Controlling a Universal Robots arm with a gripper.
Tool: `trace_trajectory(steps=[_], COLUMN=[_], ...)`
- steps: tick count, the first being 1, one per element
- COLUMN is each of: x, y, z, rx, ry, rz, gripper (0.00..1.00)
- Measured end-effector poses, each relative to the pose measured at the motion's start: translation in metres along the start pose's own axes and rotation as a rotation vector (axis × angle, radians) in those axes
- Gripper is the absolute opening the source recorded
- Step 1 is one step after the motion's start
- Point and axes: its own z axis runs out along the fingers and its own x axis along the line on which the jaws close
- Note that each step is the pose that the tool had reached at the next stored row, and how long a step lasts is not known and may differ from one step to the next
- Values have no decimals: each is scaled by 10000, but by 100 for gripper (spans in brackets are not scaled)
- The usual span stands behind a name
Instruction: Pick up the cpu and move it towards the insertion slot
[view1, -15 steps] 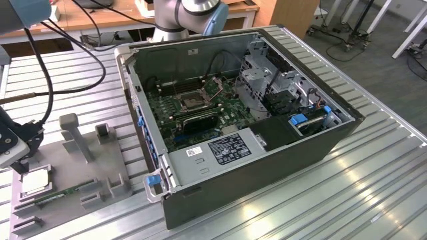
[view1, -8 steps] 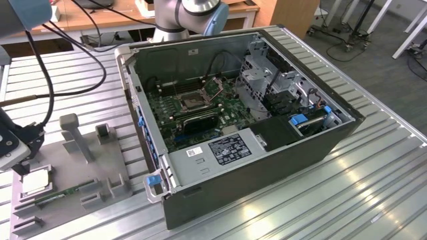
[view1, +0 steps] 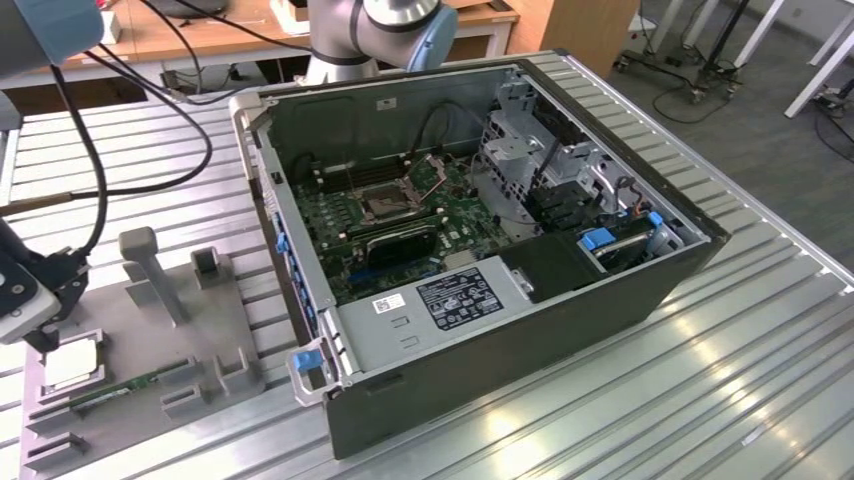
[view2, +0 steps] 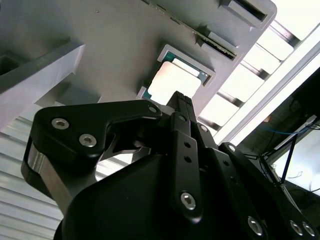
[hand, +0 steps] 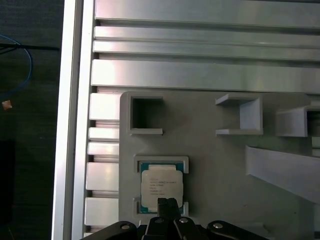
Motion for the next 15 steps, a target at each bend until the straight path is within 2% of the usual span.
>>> trace_trajectory(steps=[15], x=[6], y=[1], z=[1], rx=[1], ry=[0], rz=[0], gripper=[11])
